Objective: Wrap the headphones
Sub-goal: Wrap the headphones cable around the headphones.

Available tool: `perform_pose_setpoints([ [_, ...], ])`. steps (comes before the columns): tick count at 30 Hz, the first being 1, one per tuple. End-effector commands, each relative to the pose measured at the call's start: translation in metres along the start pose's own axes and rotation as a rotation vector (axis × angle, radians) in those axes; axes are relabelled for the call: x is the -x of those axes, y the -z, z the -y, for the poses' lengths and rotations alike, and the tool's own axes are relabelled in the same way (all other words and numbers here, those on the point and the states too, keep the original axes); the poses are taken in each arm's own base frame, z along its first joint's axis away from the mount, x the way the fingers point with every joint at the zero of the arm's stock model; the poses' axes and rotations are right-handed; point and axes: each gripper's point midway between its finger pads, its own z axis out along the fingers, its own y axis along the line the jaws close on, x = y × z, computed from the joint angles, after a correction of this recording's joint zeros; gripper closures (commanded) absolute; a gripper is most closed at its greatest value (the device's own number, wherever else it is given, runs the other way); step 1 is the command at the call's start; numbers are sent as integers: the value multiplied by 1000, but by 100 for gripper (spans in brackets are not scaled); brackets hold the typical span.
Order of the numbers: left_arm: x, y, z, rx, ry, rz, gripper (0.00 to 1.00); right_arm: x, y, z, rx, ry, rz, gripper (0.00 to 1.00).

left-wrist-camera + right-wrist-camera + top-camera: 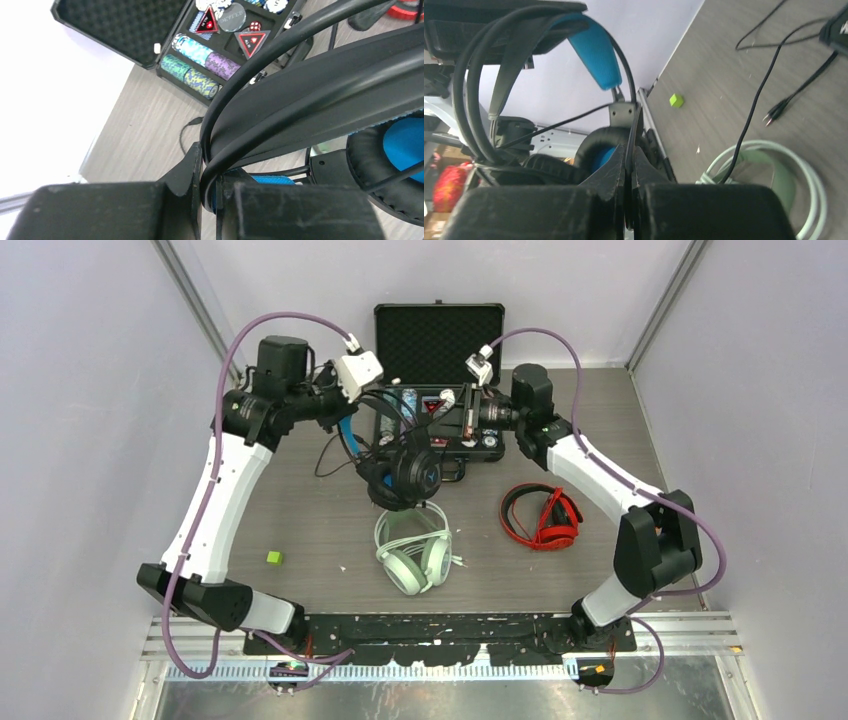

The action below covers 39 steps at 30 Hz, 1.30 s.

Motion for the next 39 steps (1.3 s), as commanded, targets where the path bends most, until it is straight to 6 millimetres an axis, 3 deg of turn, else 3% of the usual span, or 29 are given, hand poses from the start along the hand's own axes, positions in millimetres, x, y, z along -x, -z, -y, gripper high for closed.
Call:
perform_pose_setpoints([
  [1, -44, 25, -8, 58, -177, -199, 100, 31, 33, -41, -14, 36, 79, 98],
  [12, -35, 24, -15, 61, -332, -188, 100, 32, 31, -80, 73, 16, 73, 95],
  [19, -54, 22, -17, 82, -369, -253, 100, 43, 28, -110, 232, -49, 64, 99],
  [27, -59, 20, -32, 138, -360, -302, 100, 26, 34, -104, 190, -82, 34, 94],
  [32, -67, 19, -37, 159, -357, -353, 100, 28, 38, -116, 218, -75, 51, 97],
  [37, -69, 22, -41, 180, -356, -373, 100, 34, 37, -139, 311, -79, 70, 82],
  [39, -70, 22, -42, 186, -354, -381, 100, 32, 34, -148, 350, -74, 55, 85],
])
